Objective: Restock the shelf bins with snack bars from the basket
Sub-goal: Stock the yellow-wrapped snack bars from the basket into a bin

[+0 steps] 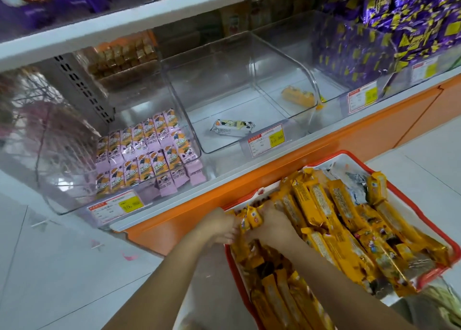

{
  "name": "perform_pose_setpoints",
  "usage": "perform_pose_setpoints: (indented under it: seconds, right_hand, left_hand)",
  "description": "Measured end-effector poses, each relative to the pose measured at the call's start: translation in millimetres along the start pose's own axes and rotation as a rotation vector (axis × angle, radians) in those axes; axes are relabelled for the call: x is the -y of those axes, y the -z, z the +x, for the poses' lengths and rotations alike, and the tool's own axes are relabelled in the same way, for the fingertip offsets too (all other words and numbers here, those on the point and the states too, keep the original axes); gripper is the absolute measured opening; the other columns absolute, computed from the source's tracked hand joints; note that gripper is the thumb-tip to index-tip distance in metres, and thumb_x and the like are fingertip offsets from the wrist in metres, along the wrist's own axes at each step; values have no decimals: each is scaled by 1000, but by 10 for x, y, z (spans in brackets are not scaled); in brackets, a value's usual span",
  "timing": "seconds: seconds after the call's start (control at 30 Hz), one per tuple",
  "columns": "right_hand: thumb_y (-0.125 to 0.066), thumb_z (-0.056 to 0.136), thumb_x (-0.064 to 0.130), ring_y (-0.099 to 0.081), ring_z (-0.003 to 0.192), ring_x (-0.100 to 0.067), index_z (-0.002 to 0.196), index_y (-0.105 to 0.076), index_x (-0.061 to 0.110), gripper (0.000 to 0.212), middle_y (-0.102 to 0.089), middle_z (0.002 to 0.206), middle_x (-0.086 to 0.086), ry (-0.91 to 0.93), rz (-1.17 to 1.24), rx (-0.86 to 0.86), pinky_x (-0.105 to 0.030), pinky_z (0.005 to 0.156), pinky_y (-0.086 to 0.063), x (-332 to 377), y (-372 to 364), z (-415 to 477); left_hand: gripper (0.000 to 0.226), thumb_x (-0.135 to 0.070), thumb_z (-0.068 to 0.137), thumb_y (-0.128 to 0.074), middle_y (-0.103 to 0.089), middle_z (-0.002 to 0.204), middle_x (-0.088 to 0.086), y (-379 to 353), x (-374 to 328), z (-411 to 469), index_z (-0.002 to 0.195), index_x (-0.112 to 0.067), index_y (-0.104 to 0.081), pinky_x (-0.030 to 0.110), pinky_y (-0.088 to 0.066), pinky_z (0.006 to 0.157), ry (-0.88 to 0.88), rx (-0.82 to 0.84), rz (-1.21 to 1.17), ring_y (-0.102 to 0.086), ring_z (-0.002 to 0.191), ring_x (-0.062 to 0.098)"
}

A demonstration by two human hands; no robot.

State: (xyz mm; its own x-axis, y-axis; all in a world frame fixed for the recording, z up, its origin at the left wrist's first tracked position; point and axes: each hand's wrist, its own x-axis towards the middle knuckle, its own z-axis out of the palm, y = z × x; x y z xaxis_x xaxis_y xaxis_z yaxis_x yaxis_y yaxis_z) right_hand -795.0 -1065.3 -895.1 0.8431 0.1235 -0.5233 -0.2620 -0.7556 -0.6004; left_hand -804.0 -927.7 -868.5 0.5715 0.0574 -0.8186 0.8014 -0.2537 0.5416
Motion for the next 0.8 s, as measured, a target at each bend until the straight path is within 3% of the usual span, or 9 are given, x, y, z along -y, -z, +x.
perform_pose_setpoints:
  seconds: [0.07, 0.17, 0.27, 0.33, 0.4, 0.53, 0.63, 0.7, 0.8]
  right_hand:
    - [-83, 58, 41, -64, 89, -15, 121, -54, 10, 76, -66, 95, 4, 23, 33, 73, -25, 69, -50, -60, 94, 50]
    - [-86, 62, 36, -58, 91, -9, 110, -54, 19, 60, -61, 96, 10, 40, 177, 113, -24, 73, -48, -107, 342, 15]
    - [-84, 70, 35, -52, 85, 0, 107, -41, 30, 56, -51, 95, 18, 102, 281, 131, -10, 62, -40, -45, 728, -192]
    - [-80, 76, 31, -60, 77, -3, 99, -52, 28, 36, -61, 88, 16, 144, 414, 189, -13, 62, -47, -27, 956, -281]
    - [-71, 84, 32, -67, 73, -5, 90, -67, 29, 7, -71, 79, 12, 150, 570, 251, -21, 66, -53, -10, 1147, -355]
    - [-56, 85, 49, -65, 88, 7, 93, -72, 46, 19, -70, 97, 25, 186, 655, 287, -24, 72, -49, 28, 1464, -429]
    - [-54, 88, 43, -68, 92, -2, 104, -71, 30, 27, -73, 98, 12, 261, 669, 265, -23, 75, -54, 27, 1620, -432]
    - [-58, 81, 46, -68, 82, -2, 106, -64, 25, 34, -73, 91, 6, 304, 622, 162, -23, 71, -55, 11, 1687, -449]
    - [-56, 82, 43, -66, 85, 3, 107, -61, 26, 31, -72, 95, 13, 501, 483, 57, -13, 71, -49, -9, 1767, -540]
  left_hand:
    - [14, -16, 92, -59, -60, 93, 20, -13, -36, -39, 95, -2, -59, 24, -53, 64, 11, -15, -27, -58, 69, 19]
    - [46, -23, 88, -67, -56, 118, 23, -68, -159, -154, 123, 2, -51, 31, -57, 72, 14, 11, -46, -63, 88, 26]
    - [55, -38, 80, -74, -62, 122, 16, -80, -256, -272, 122, -6, -59, 41, -54, 90, -55, 131, -12, -62, 108, 28]
    - [49, -38, 78, -72, -69, 113, 9, -65, -356, -367, 118, -10, -62, 44, -50, 97, -116, 188, -83, -65, 106, 26]
    - [51, -34, 72, -71, -71, 106, 13, -68, -479, -461, 114, -8, -61, 41, -52, 91, -141, 190, -179, -68, 98, 26]
    - [42, -26, 71, -71, -71, 103, 16, -185, -681, -604, 107, -6, -65, 42, -55, 87, -195, 223, -330, -67, 89, 27]
    - [39, -21, 71, -69, -71, 106, 14, -333, -757, -736, 108, -8, -65, 44, -52, 93, -236, 201, -392, -67, 98, 31]
    - [44, -21, 72, -68, -70, 109, 14, -447, -800, -850, 113, -7, -63, 44, -51, 95, -270, 180, -446, -66, 103, 32]
    - [44, -24, 72, -67, -72, 104, 13, -620, -860, -1009, 113, -8, -64, 36, -57, 85, -354, 122, -532, -69, 96, 29]
